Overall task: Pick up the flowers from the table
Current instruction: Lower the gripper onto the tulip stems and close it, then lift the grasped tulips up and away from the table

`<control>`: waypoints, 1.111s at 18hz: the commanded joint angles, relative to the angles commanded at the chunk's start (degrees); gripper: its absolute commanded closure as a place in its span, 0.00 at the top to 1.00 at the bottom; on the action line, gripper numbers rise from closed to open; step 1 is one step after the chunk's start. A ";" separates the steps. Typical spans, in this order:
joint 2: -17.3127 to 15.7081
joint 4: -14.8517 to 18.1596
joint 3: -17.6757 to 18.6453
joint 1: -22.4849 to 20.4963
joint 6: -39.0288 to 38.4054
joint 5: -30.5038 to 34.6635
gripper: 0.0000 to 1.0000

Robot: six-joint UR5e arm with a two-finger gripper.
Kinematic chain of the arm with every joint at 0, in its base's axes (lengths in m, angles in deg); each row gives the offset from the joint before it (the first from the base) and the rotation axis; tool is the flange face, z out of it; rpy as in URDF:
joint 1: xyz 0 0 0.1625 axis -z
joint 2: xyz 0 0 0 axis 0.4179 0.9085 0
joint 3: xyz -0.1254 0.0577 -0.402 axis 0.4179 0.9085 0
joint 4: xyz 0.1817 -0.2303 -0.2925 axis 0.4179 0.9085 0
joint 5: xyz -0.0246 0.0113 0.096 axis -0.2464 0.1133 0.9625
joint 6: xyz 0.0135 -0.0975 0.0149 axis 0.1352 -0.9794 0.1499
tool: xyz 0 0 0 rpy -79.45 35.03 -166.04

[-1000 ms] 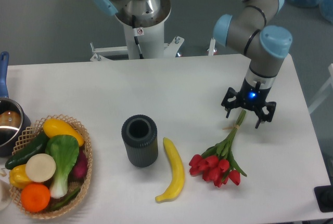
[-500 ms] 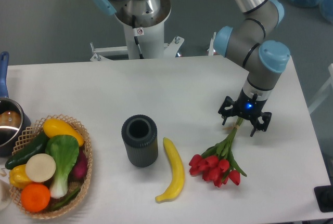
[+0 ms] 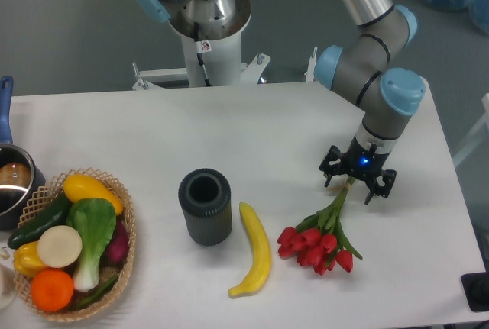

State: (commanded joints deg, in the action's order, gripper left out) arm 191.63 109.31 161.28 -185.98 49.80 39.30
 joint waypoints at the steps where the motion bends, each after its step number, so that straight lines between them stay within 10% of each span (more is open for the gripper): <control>1: 0.09 0.09 -0.09 0.27 -0.09 0.00 0.95; 5: 0.35 0.09 -0.35 0.44 -0.09 0.00 0.89; 14: 0.00 0.26 0.00 0.44 -0.62 0.00 0.29; 20: -0.44 0.26 0.00 0.36 -2.02 -0.09 0.13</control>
State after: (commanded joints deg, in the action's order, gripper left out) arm 191.20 109.57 161.28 -185.63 47.78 39.21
